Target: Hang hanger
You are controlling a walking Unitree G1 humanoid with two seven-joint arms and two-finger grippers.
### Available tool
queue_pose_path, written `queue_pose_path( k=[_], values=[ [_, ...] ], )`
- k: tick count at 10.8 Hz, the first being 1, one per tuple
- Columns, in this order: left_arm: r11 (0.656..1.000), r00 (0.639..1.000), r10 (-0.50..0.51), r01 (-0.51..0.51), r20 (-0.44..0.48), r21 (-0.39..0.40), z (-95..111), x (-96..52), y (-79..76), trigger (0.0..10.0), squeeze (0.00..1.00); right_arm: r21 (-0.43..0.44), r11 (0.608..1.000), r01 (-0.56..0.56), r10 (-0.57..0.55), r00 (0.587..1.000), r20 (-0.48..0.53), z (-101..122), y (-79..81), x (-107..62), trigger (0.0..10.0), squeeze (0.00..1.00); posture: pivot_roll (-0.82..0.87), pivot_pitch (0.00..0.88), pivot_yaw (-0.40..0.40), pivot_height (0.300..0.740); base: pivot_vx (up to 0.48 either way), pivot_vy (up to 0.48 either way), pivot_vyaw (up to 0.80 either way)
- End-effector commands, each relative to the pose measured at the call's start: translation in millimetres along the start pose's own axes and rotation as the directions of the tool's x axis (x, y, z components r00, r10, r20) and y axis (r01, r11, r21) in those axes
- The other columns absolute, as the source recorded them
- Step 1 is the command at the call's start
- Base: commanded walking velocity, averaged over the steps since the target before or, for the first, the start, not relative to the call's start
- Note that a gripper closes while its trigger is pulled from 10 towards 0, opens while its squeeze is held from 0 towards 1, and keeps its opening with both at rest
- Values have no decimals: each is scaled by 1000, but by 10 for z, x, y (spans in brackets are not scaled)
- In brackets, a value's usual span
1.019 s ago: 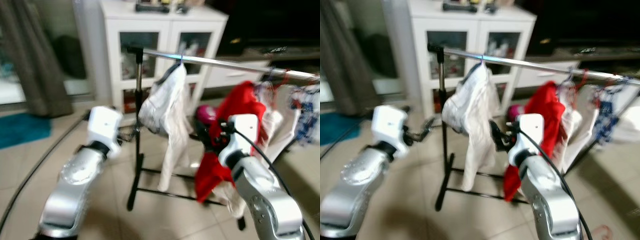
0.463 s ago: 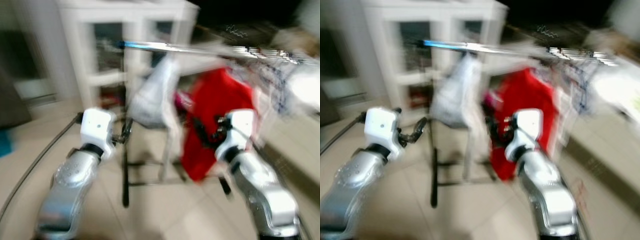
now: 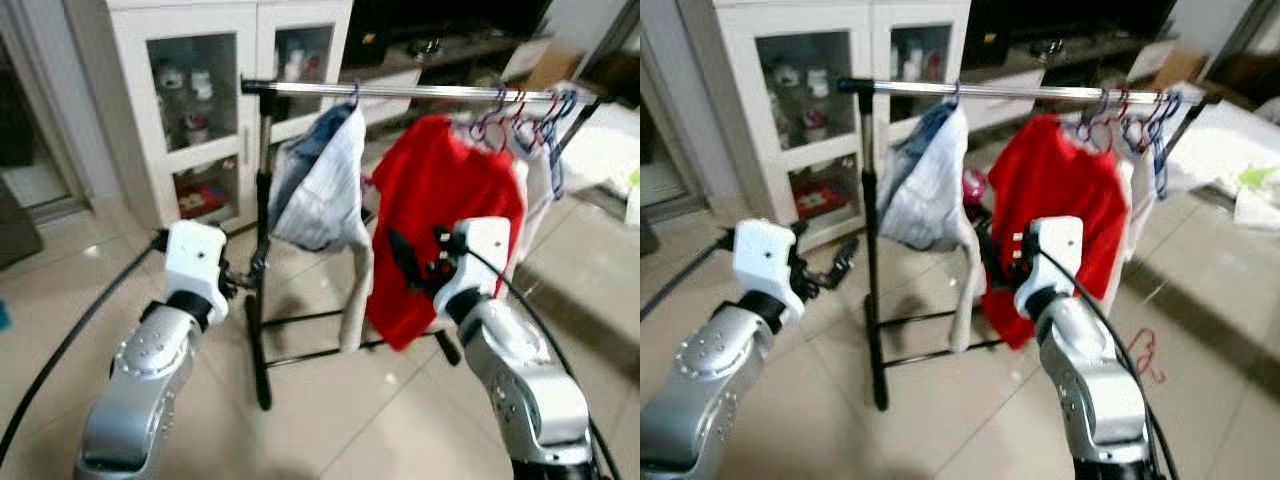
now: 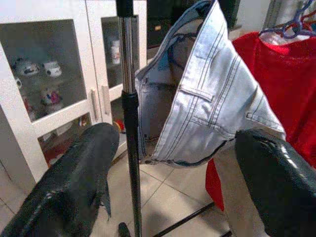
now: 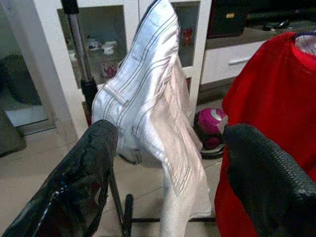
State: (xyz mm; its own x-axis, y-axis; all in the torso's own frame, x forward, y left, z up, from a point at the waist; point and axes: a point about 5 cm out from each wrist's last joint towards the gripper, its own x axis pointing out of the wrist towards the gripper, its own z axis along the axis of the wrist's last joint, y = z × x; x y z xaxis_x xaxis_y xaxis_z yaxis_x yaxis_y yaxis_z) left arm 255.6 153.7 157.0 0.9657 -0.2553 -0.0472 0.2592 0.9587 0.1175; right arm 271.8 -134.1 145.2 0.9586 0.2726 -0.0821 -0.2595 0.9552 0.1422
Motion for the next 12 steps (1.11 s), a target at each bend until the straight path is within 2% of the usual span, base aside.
queue_pose_path(
  k=[1,2,6,9,11,12],
  values=[
    [999,1000,-25,25,16,-20,27,2,-52,10000,1000,3,1000,19,-19,1000,24,41,-74,-6,10000,357,107,0,-112,740,0,0,0],
    [999,1000,-18,18,18,-38,31,-5,-45,10000,1000,10,1000,-2,2,1000,29,40,-57,0,10000,1000,109,0,-115,740,0,0,0],
    [1000,1000,0,1,25,-25,30,-16,-42,10000,1000,-32,999,0,1,999,44,94,-88,54,10000,1000,111,0,-120,740,0,0,0],
    [1000,1000,6,-5,25,-29,24,-25,-39,10000,1000,-69,996,-58,61,997,39,100,-44,75,10000,1000,114,0,-125,740,0,0,0],
    [999,1000,10,-9,27,-33,25,-28,-39,10000,1000,-81,995,-64,67,997,30,86,-24,87,10000,1000,116,0,-130,740,291,0,800],
    [999,999,19,-18,26,-32,24,-32,-24,10000,1000,-54,996,-70,72,997,32,80,-22,88,10000,1000,117,0,-132,740,341,0,0]
  ],
)
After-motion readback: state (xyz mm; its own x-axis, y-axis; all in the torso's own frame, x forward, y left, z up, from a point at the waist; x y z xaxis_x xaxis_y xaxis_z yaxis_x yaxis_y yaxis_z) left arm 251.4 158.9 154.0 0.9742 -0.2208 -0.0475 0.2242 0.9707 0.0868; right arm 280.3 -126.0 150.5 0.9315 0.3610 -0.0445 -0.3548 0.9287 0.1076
